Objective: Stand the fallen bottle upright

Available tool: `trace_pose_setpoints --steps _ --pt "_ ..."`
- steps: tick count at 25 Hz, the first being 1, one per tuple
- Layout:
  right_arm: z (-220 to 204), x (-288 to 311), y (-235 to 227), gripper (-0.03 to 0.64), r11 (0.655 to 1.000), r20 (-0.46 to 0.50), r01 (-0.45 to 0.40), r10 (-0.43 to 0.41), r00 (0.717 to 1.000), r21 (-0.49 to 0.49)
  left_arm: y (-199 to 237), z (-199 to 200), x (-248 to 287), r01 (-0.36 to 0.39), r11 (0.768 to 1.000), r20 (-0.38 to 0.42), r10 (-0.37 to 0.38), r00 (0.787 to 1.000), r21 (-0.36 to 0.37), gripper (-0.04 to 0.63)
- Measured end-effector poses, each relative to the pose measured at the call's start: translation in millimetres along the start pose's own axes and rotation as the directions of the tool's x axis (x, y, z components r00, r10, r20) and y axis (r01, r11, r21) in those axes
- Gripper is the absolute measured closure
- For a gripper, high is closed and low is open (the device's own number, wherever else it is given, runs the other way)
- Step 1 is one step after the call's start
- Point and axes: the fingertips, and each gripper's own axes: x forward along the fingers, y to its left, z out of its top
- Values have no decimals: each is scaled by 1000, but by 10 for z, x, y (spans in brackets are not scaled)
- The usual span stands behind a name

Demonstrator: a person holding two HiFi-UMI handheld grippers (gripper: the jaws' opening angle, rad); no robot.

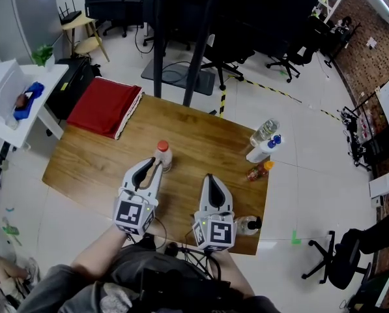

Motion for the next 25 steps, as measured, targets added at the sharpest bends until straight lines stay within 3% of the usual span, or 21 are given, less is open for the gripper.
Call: trace_pose_setpoints --steps 4,13,19,25 --pt "16 -58 33 611 1000 0 -7 7 1000 5 -45 19 -67 -1 1000 -8 1 1000 19 571" --pt "77 -146 82 611 998 -16 -34 34 999 51 -177 -69 -113 25 1000 -64 -24 998 17 571" --pt "28 -139 180 611 995 -26 -98 98 995 15 -287 -148 -63 59 998 -81 -58 995 14 571" --pt "12 -122 249 611 992 -31 -126 126 992 13 -187 -84 -48 43 999 -73 -43 996 0 571"
